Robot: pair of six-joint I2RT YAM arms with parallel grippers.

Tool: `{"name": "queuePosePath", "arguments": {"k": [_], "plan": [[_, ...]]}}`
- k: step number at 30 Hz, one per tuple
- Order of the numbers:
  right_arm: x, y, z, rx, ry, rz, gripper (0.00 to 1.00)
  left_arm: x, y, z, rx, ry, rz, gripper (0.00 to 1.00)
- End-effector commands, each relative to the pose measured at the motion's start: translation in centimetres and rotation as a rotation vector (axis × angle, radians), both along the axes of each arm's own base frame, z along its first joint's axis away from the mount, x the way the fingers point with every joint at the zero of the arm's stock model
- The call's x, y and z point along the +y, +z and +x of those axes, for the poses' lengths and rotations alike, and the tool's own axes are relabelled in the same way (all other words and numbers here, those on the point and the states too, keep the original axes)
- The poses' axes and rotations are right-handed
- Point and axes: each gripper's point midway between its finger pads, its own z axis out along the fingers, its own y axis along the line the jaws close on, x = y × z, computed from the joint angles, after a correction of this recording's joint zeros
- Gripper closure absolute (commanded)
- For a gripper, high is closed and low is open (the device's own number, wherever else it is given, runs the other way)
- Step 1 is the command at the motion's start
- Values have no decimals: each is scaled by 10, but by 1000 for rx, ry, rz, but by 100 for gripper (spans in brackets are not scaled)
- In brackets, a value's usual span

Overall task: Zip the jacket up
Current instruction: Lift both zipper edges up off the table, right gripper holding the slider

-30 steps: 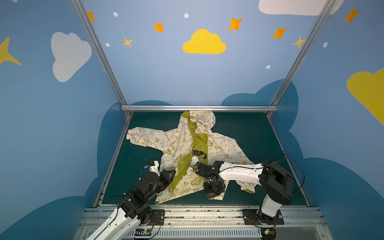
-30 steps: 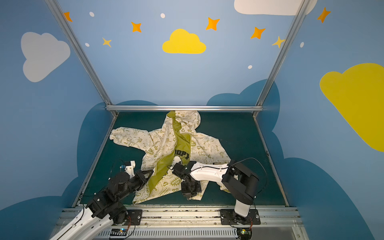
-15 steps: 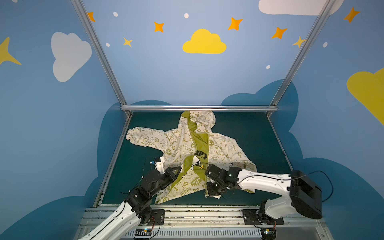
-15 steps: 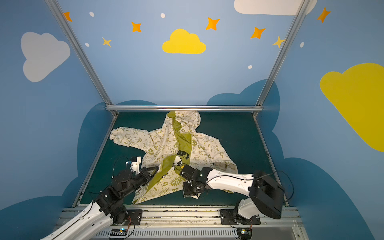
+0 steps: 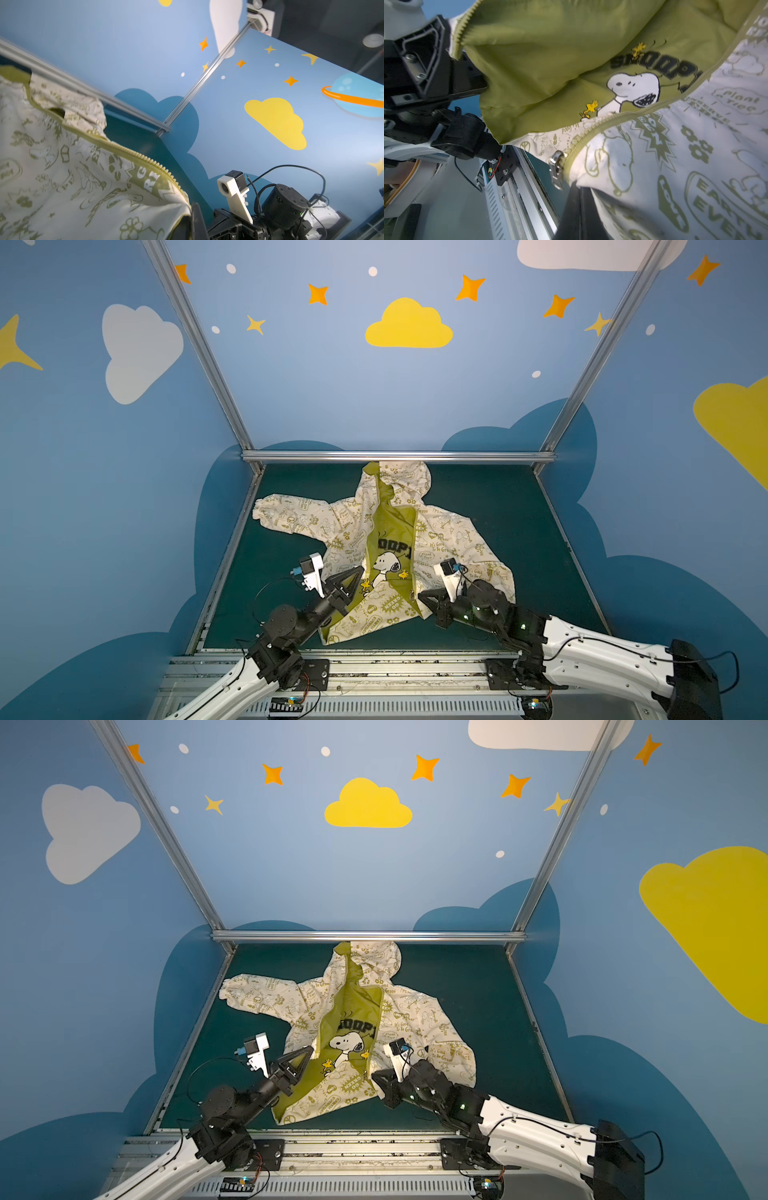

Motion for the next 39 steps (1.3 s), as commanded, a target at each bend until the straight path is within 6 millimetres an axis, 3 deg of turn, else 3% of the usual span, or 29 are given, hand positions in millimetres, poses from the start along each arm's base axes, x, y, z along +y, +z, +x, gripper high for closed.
{"name": "queuePosePath", "arguments": {"k": [1, 7, 20, 27, 39], "plan": [[3, 33, 0, -121, 26, 114, 100, -1, 23, -12, -215, 6, 46, 97], [8, 52, -5, -212, 81, 157, 100, -9, 26, -15, -304, -6, 86, 97], [44, 90, -9, -298, 191, 256, 100, -22, 48, -13, -444, 8, 141, 97], [53, 90, -4, -274, 182, 277, 100, -21, 50, -10, -503, 59, 190, 97], [58, 109, 11, -271, 63, 313, 100, -10, 52, -4, -531, 152, 244, 97]]}}
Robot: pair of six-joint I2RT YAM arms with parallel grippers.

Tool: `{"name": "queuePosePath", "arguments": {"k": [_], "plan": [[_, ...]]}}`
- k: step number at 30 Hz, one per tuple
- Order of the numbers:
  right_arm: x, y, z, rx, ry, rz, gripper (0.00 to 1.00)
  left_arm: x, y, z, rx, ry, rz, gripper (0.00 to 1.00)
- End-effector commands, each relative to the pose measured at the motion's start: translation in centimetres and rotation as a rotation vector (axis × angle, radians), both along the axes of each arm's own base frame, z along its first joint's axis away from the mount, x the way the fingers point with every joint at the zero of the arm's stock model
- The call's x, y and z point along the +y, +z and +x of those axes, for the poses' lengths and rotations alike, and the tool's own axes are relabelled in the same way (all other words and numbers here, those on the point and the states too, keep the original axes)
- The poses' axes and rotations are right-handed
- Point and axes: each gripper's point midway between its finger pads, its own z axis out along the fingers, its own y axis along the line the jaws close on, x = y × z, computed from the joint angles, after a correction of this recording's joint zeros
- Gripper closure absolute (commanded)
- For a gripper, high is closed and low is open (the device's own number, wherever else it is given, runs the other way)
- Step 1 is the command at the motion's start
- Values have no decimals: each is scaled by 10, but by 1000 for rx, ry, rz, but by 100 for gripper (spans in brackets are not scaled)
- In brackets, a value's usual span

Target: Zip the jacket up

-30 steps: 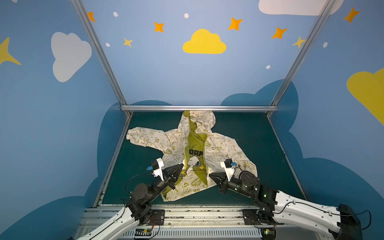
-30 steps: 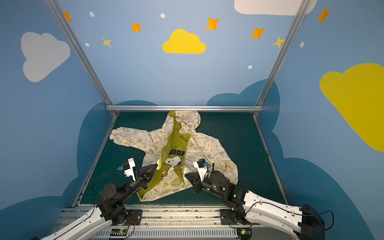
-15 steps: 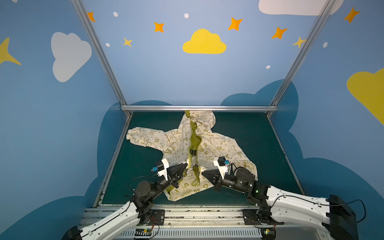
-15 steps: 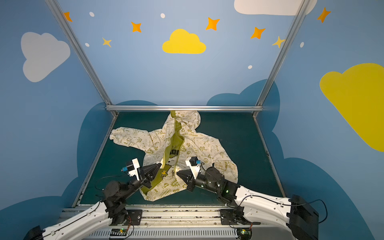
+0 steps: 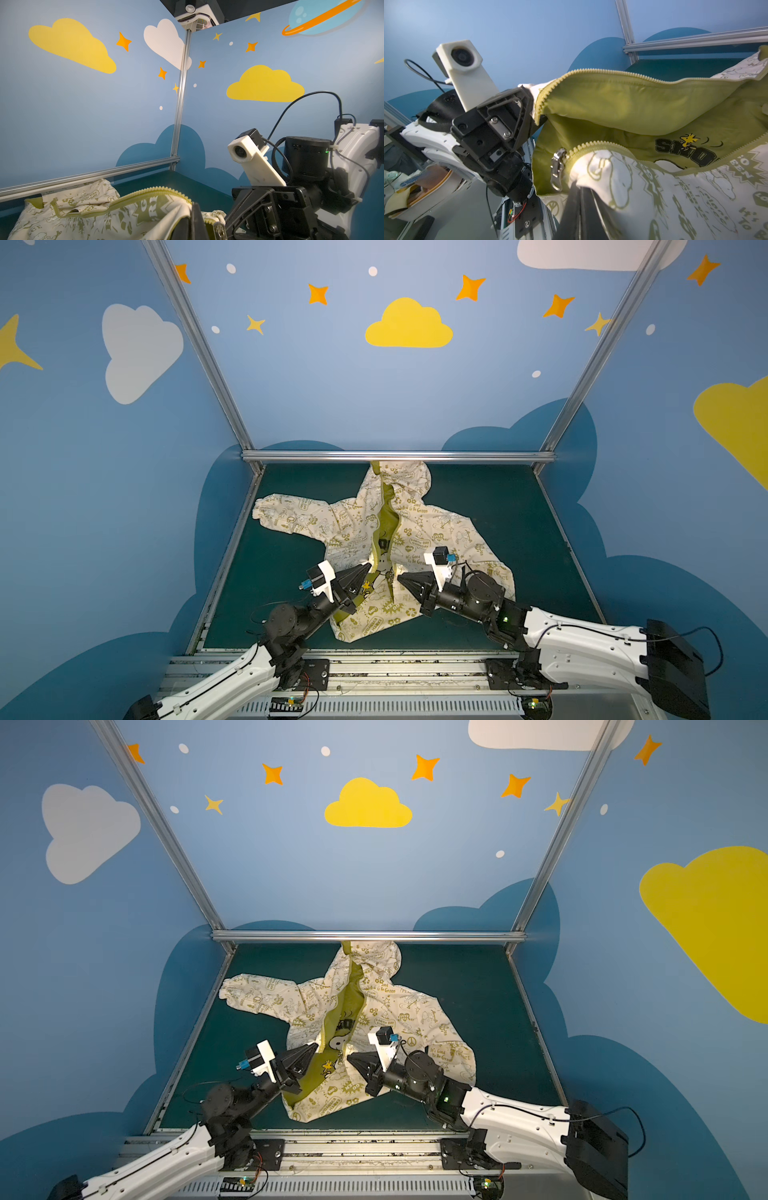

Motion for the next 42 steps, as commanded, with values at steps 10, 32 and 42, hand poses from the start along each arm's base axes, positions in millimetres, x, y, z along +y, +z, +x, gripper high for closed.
{"name": "queuePosePath", "arguments": {"k": [10, 32, 42], "plan": [[18, 46, 0, -42, -36, 129, 100, 4, 27, 6, -74, 67, -15, 97], [21, 44, 6, -25, -136, 89, 100, 1, 42, 10, -96, 93, -16, 97], [22, 47, 9, -28, -188, 98, 100, -4, 41, 11, -110, 130, 21, 97]]}}
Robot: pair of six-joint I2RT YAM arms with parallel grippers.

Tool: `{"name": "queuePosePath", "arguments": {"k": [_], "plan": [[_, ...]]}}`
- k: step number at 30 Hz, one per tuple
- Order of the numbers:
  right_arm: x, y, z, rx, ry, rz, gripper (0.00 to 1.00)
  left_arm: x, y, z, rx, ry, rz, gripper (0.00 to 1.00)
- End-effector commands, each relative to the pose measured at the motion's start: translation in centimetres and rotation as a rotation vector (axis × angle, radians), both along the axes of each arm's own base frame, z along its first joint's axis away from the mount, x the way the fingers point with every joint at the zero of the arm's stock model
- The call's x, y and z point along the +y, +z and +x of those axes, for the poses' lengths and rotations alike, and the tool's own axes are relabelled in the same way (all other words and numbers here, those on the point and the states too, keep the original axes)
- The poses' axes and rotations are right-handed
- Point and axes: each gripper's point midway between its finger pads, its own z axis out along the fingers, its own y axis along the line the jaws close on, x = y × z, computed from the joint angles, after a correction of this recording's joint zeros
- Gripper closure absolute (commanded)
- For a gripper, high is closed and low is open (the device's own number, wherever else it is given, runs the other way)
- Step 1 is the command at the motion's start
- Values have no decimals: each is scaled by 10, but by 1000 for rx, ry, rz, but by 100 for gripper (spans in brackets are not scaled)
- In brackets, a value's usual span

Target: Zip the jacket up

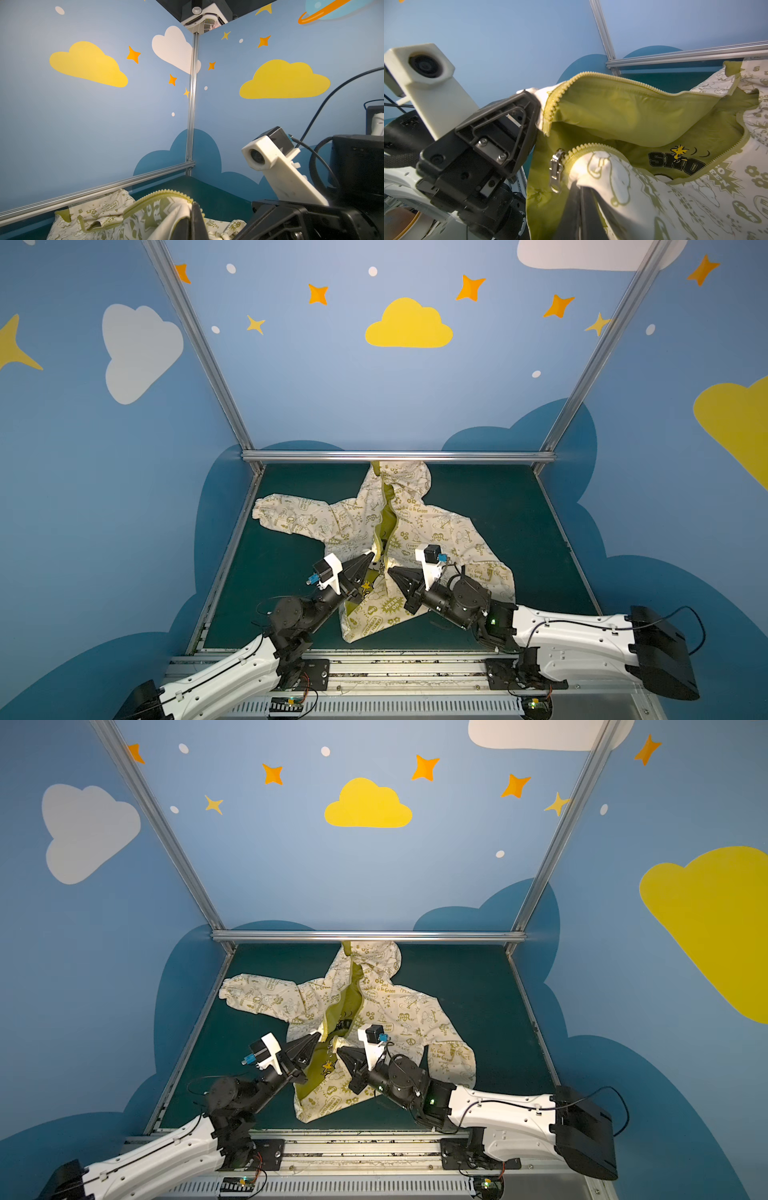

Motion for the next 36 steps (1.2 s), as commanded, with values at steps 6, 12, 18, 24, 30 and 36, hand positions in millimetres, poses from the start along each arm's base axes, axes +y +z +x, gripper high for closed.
{"name": "queuePosePath", "arguments": {"k": [6, 12, 18, 24, 30, 36], "plan": [[0, 30, 4, -32, -65, 76, 100, 1, 24, -5, -91, 53, 2, 97], [0, 31, 5, -30, -83, 78, 100, -1, 25, -7, -107, 63, 12, 97], [0, 40, 3, -38, -77, 112, 100, -4, 25, -7, -113, 62, 14, 97], [0, 42, 2, -34, -71, 125, 100, -3, 26, -7, -120, 68, 18, 97], [-1, 46, 2, -34, -74, 146, 100, -5, 27, -9, -127, 64, 23, 97], [-4, 52, 1, -27, -76, 183, 100, -4, 27, -8, -139, 83, 33, 97]]}}
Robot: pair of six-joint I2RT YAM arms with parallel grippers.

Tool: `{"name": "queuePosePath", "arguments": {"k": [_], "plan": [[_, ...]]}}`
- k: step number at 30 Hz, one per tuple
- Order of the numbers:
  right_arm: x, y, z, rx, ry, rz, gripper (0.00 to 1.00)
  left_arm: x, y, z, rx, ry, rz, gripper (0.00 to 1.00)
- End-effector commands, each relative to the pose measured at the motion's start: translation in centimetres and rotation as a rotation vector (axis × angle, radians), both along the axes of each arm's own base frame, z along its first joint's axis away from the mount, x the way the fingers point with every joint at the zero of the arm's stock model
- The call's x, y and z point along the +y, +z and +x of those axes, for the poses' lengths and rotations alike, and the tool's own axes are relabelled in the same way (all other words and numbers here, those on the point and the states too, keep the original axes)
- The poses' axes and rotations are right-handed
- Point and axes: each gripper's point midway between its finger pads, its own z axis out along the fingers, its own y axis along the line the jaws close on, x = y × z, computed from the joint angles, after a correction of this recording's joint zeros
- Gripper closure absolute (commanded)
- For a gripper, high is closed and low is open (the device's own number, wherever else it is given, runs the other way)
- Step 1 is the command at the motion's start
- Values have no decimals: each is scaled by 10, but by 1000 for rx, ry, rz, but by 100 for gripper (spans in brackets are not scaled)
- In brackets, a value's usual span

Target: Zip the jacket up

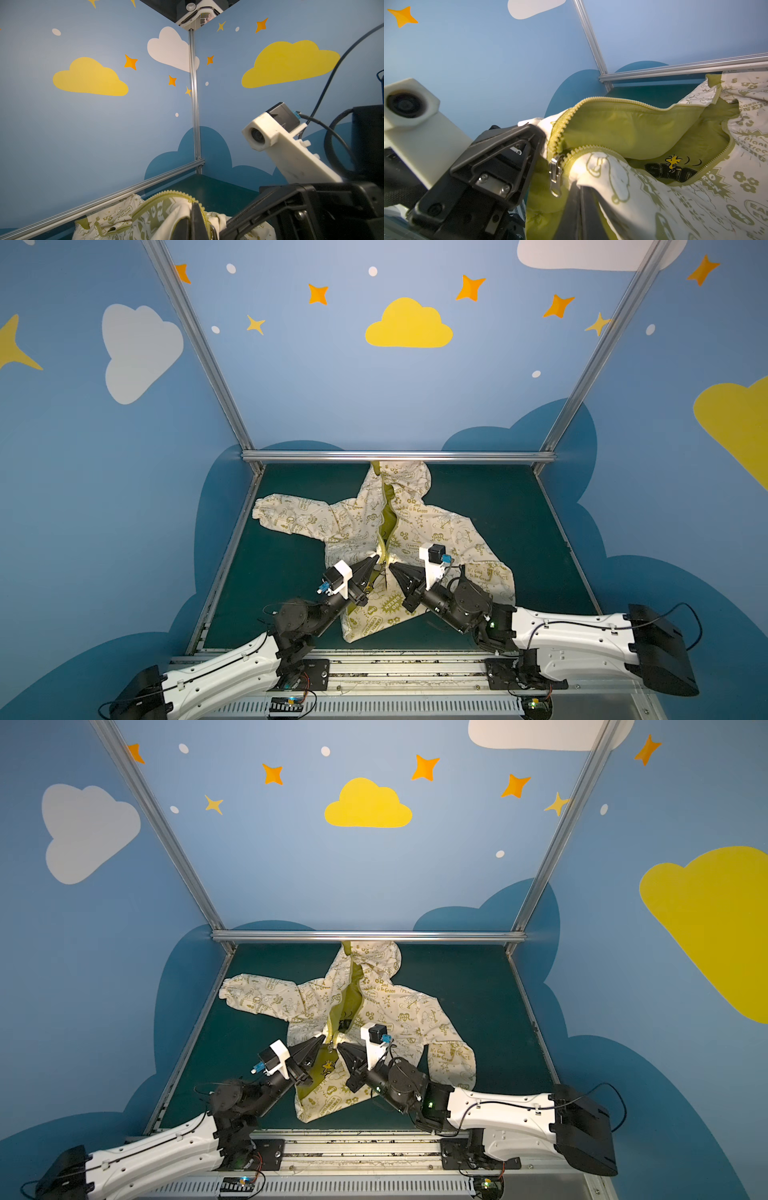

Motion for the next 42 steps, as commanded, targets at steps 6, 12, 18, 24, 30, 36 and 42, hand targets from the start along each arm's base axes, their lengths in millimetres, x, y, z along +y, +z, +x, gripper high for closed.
{"name": "queuePosePath", "arguments": {"k": [6, 12, 18, 24, 30, 36, 42], "plan": [[-2, 38, -4, -7, 11, 148, 100, 3, 24, -2, -66, 28, -41, 97], [0, 43, -7, -6, 19, 177, 100, 4, 27, -2, -75, 39, -50, 97], [-2, 45, -7, 0, -11, 189, 100, 3, 32, -3, -98, 60, -34, 97], [-8, 45, -2, 12, -78, 195, 100, -1, 35, -5, -124, 84, 0, 97], [-11, 54, -3, 0, -127, 222, 100, -9, 37, -7, -154, 121, 44, 97], [-17, 58, -4, -11, -173, 230, 100, -11, 39, -3, -168, 185, 69, 97], [-24, 58, -3, -1, -207, 236, 100, -16, 44, -2, -199, 223, 98, 97]]}}
